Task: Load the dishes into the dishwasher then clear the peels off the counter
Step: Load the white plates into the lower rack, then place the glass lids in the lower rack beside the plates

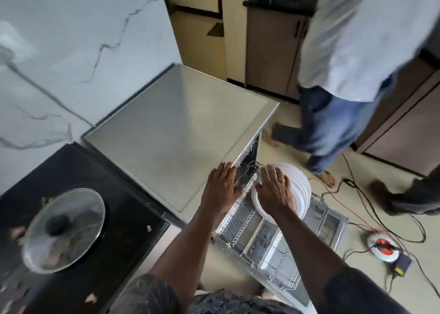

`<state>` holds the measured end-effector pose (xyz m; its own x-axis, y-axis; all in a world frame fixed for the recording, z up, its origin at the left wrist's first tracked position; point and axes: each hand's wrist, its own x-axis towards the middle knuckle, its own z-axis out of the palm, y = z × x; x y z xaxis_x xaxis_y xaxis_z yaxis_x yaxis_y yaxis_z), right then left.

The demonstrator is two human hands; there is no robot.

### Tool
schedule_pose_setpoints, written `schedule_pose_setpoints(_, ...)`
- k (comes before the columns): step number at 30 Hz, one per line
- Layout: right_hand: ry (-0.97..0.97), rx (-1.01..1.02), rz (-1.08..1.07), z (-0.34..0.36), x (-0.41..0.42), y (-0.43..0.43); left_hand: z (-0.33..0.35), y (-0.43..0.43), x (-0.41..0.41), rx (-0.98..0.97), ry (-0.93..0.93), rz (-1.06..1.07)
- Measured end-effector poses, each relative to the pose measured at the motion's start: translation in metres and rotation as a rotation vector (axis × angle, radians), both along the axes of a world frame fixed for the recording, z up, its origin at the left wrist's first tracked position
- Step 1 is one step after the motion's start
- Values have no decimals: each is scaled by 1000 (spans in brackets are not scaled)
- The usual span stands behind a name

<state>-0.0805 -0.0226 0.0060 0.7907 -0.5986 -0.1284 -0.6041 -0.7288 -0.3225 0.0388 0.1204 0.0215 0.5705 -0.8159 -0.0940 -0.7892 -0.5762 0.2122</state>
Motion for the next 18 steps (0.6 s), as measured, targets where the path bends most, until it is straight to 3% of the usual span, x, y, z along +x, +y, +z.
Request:
schedule_pose_setpoints(10, -18, -48, 177, 25, 98, 100, 29, 133, 80, 49, -38, 186)
schedule_pose_setpoints(18, -28, -74, 361, 31, 177, 206, 32, 267, 119, 0, -22, 473)
